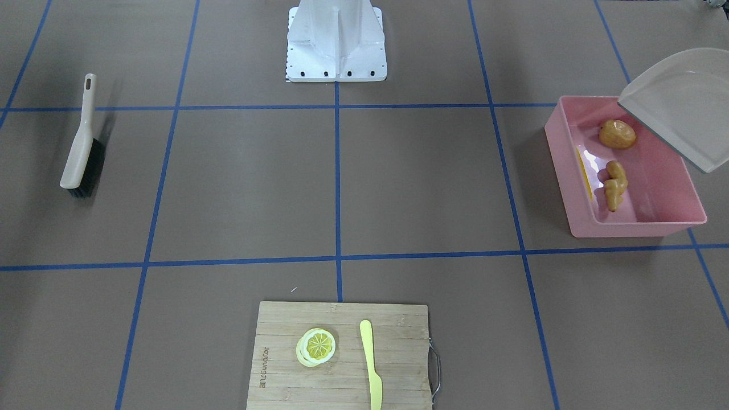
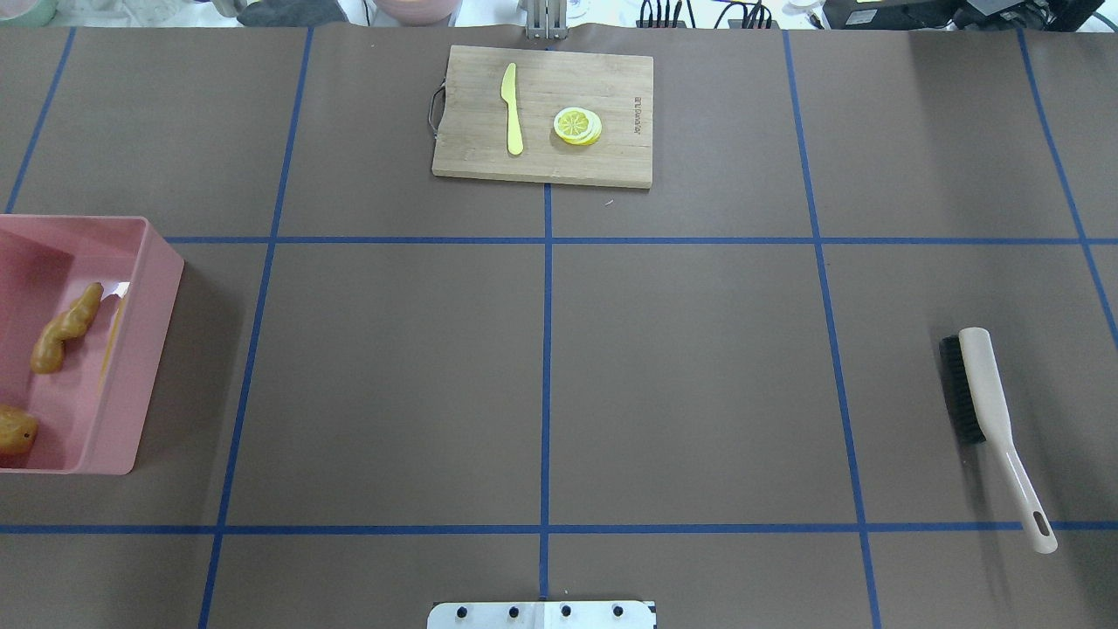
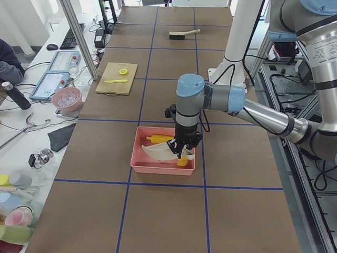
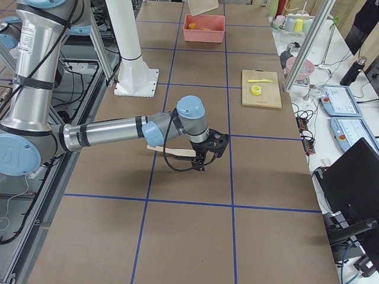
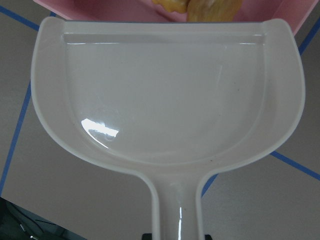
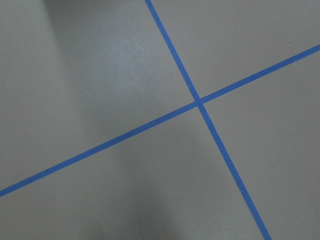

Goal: Sweep and dump trash into bin
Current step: 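Tip the dustpan further over the pink bin with the left gripper to empty the potato, then swing the empty dustpan away from the bin toward the table center with the left gripper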

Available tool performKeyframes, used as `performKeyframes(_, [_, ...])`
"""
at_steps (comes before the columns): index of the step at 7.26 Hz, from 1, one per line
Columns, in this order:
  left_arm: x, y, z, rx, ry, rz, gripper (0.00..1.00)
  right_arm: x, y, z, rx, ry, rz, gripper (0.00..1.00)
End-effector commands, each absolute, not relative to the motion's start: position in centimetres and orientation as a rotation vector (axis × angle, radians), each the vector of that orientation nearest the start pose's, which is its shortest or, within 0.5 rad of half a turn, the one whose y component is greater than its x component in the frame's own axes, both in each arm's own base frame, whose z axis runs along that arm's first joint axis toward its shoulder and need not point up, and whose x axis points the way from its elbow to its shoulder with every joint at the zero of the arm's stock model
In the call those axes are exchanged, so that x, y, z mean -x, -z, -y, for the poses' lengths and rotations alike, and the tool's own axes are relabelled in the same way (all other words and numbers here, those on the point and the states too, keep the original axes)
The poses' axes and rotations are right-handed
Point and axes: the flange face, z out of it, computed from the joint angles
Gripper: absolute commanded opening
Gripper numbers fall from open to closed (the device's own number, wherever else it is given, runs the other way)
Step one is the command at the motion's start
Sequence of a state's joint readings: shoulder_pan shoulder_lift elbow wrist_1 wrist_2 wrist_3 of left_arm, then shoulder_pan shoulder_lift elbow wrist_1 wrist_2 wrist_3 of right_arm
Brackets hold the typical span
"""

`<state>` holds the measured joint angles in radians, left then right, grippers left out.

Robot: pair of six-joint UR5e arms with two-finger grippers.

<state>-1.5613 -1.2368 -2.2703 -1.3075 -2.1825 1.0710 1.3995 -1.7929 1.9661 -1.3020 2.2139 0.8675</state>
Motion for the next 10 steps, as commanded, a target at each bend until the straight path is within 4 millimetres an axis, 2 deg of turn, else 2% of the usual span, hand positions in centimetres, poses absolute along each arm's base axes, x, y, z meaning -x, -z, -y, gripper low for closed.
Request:
performKeyframes(1, [6.8, -47.4, 34.3, -0.589, -1.097, -0.536, 0.25, -1.2, -54.3, 42.3, 0.007, -0.559, 0.737, 1.00])
performKeyframes(3, [3.3, -44.6, 37.2, -0.708, -1.229, -0.500, 0.24, -1.6, -54.1, 42.0, 0.037, -0.585, 0.715, 1.00])
performKeyframes(5, [-2.2, -41.4, 39.1, -0.873, -1.396, -0.507, 0.24, -1.6, -54.9, 42.0, 0.057, -0.591, 0.707, 1.00])
performKeyframes(7, [-7.4, -39.7, 40.7, -0.984, -1.468, -0.595, 0.24, -1.8, -54.9, 41.9, 0.048, -0.576, 0.720, 1.00])
performKeyframes(8, [-11.0, -38.7, 41.0, -1.021, -1.479, -0.641, 0.24, -1.8, -55.6, 42.1, 0.018, -0.479, 0.701, 1.00])
performKeyframes(9, [-13.2, -38.2, 41.4, -1.024, -1.466, -0.682, 0.24, -3.2, -56.1, 41.5, -0.037, -0.337, 0.703, 1.00])
performKeyframes(10, [-16.0, -37.9, 41.1, -0.999, -1.461, -0.739, 0.24, -3.6, -56.1, 41.4, -0.069, -0.260, 0.701, 1.00])
